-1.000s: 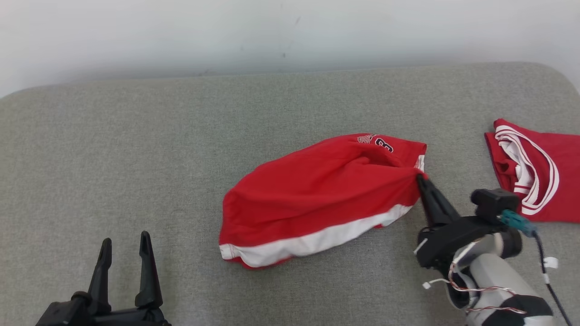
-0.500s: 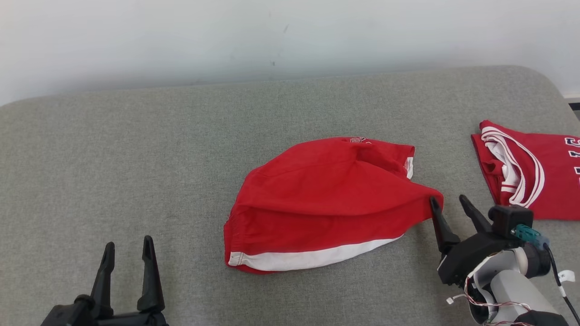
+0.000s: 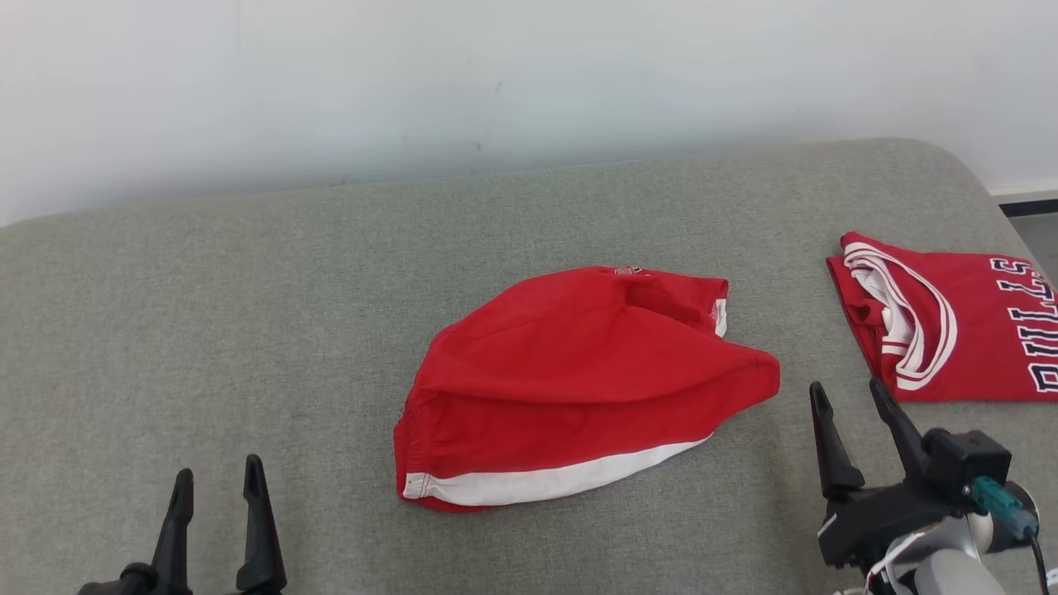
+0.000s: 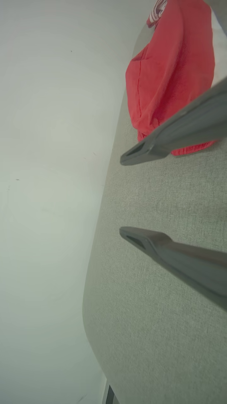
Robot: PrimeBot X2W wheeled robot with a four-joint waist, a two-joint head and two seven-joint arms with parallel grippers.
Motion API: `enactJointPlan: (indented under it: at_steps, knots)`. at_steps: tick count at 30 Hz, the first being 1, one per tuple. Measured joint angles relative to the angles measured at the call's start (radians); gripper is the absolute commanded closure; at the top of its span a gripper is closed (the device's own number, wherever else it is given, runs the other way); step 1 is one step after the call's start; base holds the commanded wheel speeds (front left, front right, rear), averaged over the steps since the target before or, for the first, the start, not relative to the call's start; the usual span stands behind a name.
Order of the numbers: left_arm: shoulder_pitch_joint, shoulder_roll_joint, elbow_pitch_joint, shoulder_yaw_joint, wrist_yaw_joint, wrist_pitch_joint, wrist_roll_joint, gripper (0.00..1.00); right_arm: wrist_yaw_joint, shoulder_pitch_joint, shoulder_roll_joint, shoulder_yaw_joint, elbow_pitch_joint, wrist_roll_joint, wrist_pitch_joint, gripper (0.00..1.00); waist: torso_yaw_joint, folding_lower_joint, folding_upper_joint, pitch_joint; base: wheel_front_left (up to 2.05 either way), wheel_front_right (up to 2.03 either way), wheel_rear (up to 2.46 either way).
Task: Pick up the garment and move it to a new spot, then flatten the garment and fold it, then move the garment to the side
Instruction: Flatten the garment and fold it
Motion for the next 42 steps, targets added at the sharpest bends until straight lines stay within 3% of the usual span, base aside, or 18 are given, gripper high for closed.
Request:
enactJointPlan:
  at_steps: [13,22,30,36,42]
  knots:
    - [0.026,0.000,-0.009,-0.022,0.009,0.000,-0.008,0.00,0.000,0.166,0.080,-0.037,-0.171,-0.120,-0.005,0.00,-0.015,0.0000,0.0000,-0.022,0.00,0.00,0.00]
    - [0.029,0.000,0.023,-0.054,-0.001,0.000,-0.008,0.00,0.000,0.204,0.101,-0.043,-0.199,-0.124,-0.005,0.00,-0.015,0.0000,0.0000,-0.036,0.00,0.00,0.00]
    - [-0.184,0.006,0.298,-0.144,-0.079,0.022,0.008,0.00,0.000,0.194,0.107,-0.025,-0.212,-0.118,-0.005,0.00,-0.029,0.0000,0.0000,-0.011,0.00,0.00,0.00]
    - [-0.394,0.036,0.492,-0.215,-0.103,0.109,0.047,0.00,0.000,0.172,0.109,-0.012,-0.222,-0.116,-0.005,0.00,-0.057,0.0002,0.0000,0.030,0.00,0.00,0.00]
    - [-0.485,0.090,0.614,-0.295,-0.122,0.165,0.082,0.00,0.000,0.151,0.108,-0.011,-0.230,-0.105,-0.005,0.00,-0.103,0.0002,0.0000,0.070,0.00,0.00,0.00]
